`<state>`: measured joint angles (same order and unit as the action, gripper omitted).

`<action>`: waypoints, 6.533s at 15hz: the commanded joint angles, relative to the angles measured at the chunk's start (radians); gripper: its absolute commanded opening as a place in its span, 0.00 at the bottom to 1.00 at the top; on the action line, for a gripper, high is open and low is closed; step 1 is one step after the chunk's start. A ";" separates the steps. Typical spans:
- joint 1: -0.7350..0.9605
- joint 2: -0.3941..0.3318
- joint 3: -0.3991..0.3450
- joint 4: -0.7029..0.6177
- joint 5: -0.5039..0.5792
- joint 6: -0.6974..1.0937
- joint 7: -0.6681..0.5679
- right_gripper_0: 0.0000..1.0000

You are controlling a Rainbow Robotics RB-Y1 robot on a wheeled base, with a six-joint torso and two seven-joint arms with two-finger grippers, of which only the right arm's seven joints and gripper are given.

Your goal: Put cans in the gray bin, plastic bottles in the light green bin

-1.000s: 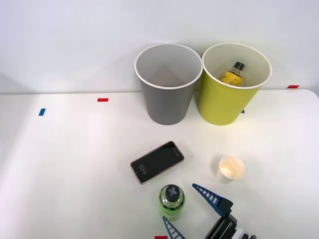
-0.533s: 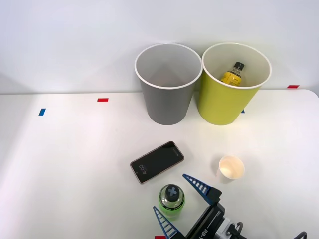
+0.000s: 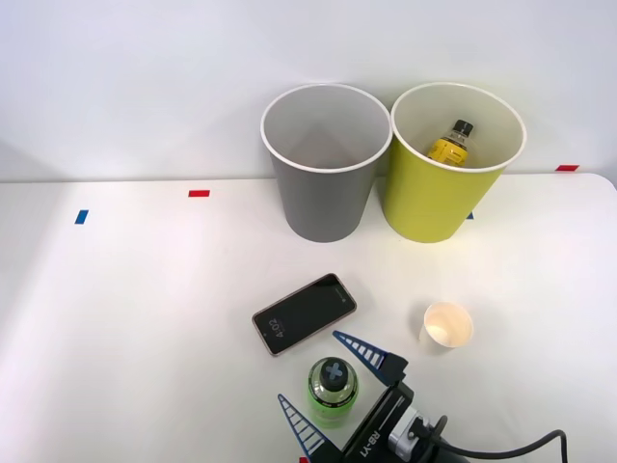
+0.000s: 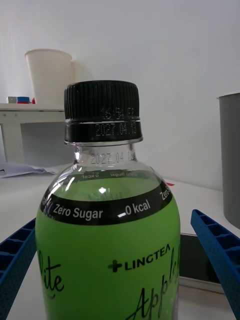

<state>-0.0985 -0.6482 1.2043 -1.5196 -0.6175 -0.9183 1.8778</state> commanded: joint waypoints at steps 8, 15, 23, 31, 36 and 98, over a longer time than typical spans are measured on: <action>-0.001 -0.010 -0.012 -0.013 -0.001 0.004 0.012 0.00; 0.184 -0.100 -0.259 -0.379 0.055 0.338 -0.005 0.00; 0.232 -0.051 -0.522 -0.631 0.045 0.602 -0.057 0.00; 0.023 0.105 -0.833 -0.697 0.007 0.901 -0.160 0.00; -0.090 0.164 -0.996 -0.697 -0.008 1.147 -0.186 0.00; 1.007 0.389 -0.917 -0.525 0.446 0.306 -0.169 1.00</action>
<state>0.9089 -0.3116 0.3179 -2.0635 -0.2489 -0.6123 1.7301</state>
